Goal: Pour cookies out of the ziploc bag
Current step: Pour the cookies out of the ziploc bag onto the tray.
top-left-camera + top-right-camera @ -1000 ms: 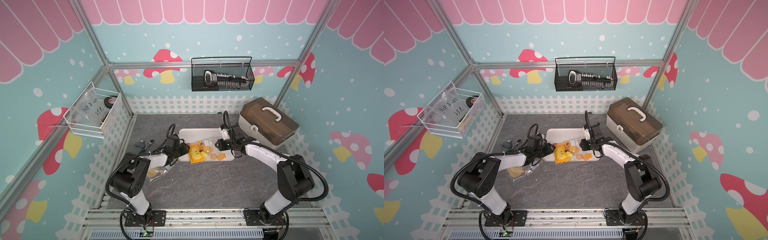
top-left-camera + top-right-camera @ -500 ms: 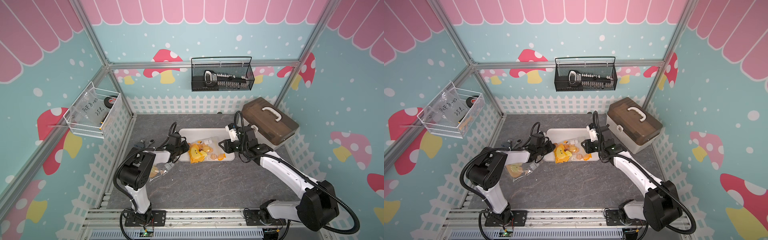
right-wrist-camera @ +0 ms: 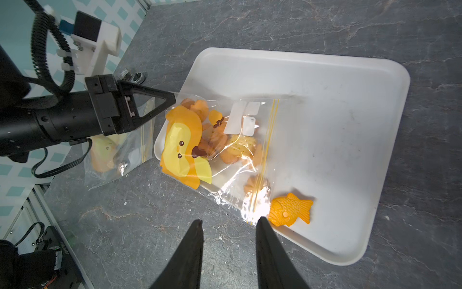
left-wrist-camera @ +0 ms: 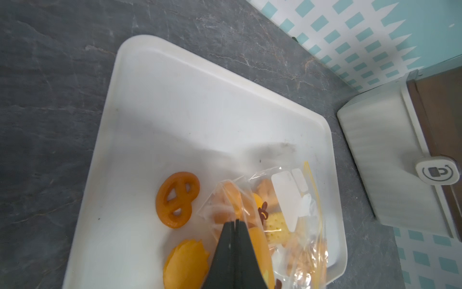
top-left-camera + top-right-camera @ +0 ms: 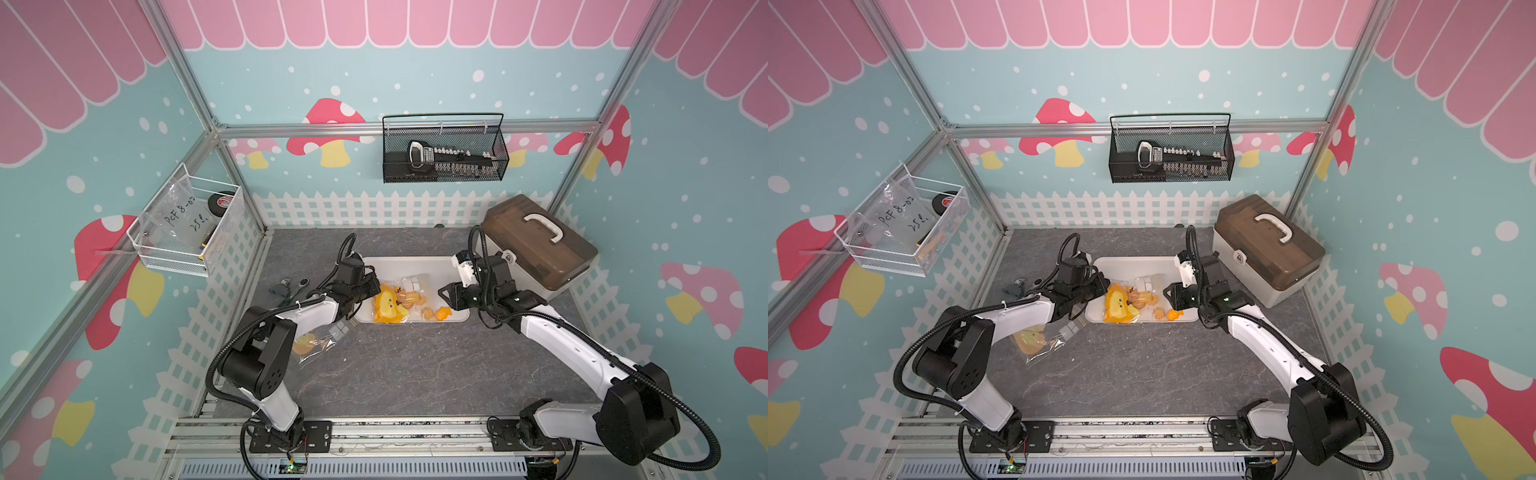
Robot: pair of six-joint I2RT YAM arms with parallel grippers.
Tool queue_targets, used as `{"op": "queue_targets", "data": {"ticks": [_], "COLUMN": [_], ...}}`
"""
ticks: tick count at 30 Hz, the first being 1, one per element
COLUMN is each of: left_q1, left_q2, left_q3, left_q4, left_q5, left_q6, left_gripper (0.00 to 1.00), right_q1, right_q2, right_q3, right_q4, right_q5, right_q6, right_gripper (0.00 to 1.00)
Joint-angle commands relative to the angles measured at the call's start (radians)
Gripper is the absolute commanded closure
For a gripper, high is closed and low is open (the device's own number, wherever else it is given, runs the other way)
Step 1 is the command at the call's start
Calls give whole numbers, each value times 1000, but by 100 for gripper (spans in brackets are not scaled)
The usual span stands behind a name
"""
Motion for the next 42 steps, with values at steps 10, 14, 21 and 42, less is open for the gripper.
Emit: {"op": "queue_targets", "data": {"ticks": [10, 14, 21, 42], "left_q1": [-74, -107, -136, -135], "left_q2": [-80, -72, -24, 1], "left_q3": [269, 346, 450, 669], "left_q4": [-236, -283, -339, -468], "left_q5": [-123, -141, -185, -215], "left_q6": [143, 164, 204, 290], "left_gripper": [100, 100, 100, 100], "right_q1": [0, 0, 0, 0], "right_q2": [-18, -13, -14, -9], "right_q3": [-25, -26, -34, -43], "right_q4": [-7, -7, -7, -4], "right_q5": [25, 33, 46, 69], "right_q6": [-16, -19, -22, -27], "right_gripper": [66, 66, 67, 68]}}
